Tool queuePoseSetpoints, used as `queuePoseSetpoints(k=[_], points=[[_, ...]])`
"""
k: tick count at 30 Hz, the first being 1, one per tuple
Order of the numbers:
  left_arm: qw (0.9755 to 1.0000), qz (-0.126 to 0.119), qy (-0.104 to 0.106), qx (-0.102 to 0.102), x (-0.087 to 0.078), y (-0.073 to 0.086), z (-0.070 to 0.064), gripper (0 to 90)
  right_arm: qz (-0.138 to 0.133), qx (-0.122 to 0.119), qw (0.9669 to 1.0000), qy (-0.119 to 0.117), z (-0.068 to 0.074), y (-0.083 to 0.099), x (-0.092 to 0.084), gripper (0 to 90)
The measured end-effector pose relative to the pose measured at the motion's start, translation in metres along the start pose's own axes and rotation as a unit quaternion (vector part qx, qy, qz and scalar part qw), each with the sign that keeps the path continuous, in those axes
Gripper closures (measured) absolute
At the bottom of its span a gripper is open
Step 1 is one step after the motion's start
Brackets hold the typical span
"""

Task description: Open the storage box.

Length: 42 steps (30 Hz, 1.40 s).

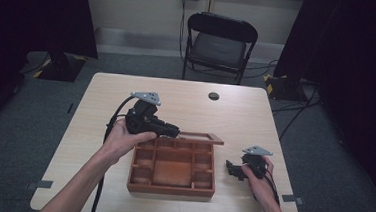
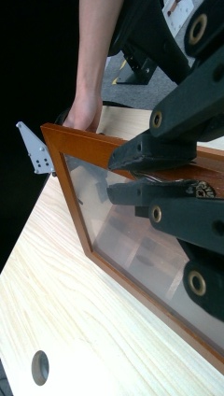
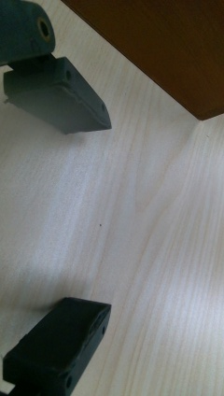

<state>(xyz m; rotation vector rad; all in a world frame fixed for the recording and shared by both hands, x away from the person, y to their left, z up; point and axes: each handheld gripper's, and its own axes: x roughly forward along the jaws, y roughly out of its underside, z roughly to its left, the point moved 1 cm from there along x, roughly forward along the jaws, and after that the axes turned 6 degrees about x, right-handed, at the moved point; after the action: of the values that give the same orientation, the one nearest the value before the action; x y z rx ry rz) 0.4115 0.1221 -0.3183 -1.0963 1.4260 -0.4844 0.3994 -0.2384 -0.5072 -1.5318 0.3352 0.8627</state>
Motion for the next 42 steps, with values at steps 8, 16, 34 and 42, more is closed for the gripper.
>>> queuePoseSetpoints(k=[8, 16, 34, 42], points=[[1.0, -0.001, -0.003, 0.003, -0.001, -0.002, 0.002, 82.2, 0.0, 0.0, 1.0, 0.0, 0.0, 0.0, 0.0, 9.9], [1.0, -0.005, 0.0, 0.002, -0.001, -0.002, 0.003, 82.2, 0.0, 0.0, 1.0, 0.0, 0.0, 0.0, 0.0, 10.0], [1.0, -0.008, 0.001, 0.0, -0.003, -0.007, 0.01, 82.4, 0.0, 0.0, 1.0, 0.0, 0.0, 0.0, 0.0, 9.9], [1.0, -0.008, 0.002, -0.003, -0.003, -0.011, 0.013, 82.6, 0.0, -0.001, 1.0, -0.001, 0.0, 0.0, 0.0, 9.8]])
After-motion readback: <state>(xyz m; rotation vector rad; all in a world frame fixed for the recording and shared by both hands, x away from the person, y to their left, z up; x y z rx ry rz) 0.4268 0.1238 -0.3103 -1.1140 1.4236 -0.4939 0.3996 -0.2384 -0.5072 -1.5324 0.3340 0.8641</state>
